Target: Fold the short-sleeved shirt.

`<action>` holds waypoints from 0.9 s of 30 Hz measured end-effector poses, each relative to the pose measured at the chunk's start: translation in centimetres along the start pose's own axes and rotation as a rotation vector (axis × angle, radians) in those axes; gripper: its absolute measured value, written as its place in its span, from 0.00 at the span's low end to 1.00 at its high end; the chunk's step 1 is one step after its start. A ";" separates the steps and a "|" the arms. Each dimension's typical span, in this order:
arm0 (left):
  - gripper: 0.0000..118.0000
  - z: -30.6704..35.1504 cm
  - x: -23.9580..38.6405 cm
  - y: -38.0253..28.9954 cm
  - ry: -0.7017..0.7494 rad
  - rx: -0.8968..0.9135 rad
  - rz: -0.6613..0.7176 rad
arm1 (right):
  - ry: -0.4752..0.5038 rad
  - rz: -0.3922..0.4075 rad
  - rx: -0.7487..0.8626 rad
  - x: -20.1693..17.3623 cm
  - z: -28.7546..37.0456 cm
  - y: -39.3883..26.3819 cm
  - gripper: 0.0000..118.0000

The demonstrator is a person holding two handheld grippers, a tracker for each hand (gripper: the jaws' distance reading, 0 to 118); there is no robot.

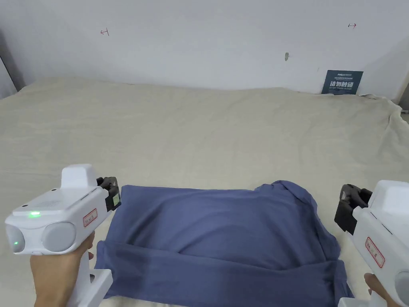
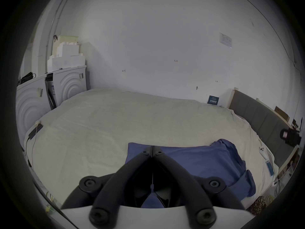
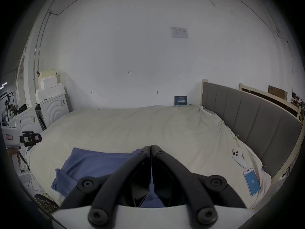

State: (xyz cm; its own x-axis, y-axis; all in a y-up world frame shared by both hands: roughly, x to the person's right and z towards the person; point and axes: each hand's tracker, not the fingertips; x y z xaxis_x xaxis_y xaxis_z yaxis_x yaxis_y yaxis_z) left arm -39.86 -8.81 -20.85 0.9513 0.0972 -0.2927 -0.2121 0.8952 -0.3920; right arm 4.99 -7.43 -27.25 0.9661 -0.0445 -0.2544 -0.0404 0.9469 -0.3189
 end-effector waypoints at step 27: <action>0.71 -31.0 -7.1 -1.0 0.111 -0.565 0.028 | -0.074 0.011 -0.193 1.5 -13.9 -2.2 0.00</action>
State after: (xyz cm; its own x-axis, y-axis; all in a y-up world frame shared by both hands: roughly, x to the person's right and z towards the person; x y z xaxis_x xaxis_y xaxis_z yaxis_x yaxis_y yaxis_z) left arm -53.33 -23.89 -45.46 0.9209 0.0439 -0.3874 -0.3525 0.5184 -0.7791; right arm 2.99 -13.96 -39.61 0.9811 -0.0039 -0.1935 -0.0925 0.8685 -0.4870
